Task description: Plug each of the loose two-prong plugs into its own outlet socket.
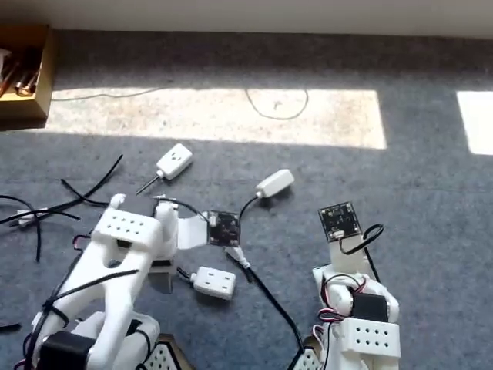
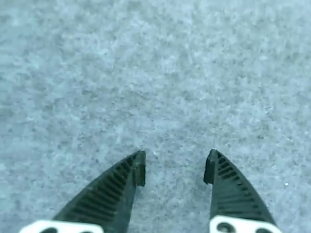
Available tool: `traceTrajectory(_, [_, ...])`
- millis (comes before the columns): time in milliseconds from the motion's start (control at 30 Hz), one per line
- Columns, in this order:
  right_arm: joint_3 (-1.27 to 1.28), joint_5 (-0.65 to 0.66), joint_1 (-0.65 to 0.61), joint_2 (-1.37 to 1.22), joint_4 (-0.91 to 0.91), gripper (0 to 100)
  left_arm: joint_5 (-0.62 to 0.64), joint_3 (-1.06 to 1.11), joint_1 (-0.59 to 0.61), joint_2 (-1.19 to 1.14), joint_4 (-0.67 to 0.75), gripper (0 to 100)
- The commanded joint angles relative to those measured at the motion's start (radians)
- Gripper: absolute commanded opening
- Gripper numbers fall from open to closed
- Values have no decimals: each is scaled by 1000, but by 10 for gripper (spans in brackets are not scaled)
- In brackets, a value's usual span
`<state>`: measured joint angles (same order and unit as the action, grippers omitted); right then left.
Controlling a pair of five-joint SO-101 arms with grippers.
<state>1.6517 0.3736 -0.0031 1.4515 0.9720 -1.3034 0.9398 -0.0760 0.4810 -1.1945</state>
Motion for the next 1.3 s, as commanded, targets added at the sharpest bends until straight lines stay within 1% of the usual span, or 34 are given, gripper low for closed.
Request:
traceTrajectory(0, [2,0,-12,7,-15,201,-3,-62,36,-4,-23,315])
traceTrajectory(67, [2,2,-12,7,-15,201,41,-88,8,-4,-46,315])
traceTrajectory(167, [2,6,-12,7,-13,201,170,-148,1,-4,-46,315])
traceTrajectory(200, [2,21,-12,5,-12,201,235,-183,5,-4,-44,315])
traceTrajectory(267, [-10,29,-31,1,-8,201,433,-251,59,-4,-49,315])
traceTrajectory(333, [-58,31,-116,-2,8,199,654,-297,145,-7,-37,315])
traceTrajectory(400, [-137,35,-254,-36,91,199,842,-291,257,-13,11,315])
traceTrajectory(467, [-225,35,-366,-113,110,199,980,-232,343,-15,77,315])
traceTrajectory(500, [-269,37,-415,-166,110,199,1014,-191,372,-13,117,315])
traceTrajectory(600, [-429,29,-529,-367,114,199,1054,-54,415,-8,235,315])
traceTrajectory(667, [-526,29,-591,-510,110,199,1048,27,435,-5,338,315])
traceTrajectory(767, [-657,17,-668,-696,99,199,1048,107,513,-13,473,315])
traceTrajectory(867, [-765,-43,-714,-857,50,199,1048,199,595,-15,614,315])
traceTrajectory(933, [-802,-43,-733,-947,4,199,1048,260,627,-5,698,315])
traceTrajectory(1033, [-805,-48,-746,-1072,-97,199,1048,302,624,-12,758,316])
traceTrajectory(1100, [-806,-48,-746,-1150,-163,199,1046,308,616,-7,763,316])
traceTrajectory(1167, [-809,-48,-742,-1221,-188,199,1043,308,615,-10,763,316])
traceTrajectory(1267, [-828,-49,-745,-1288,-191,199,999,308,607,-12,763,316])
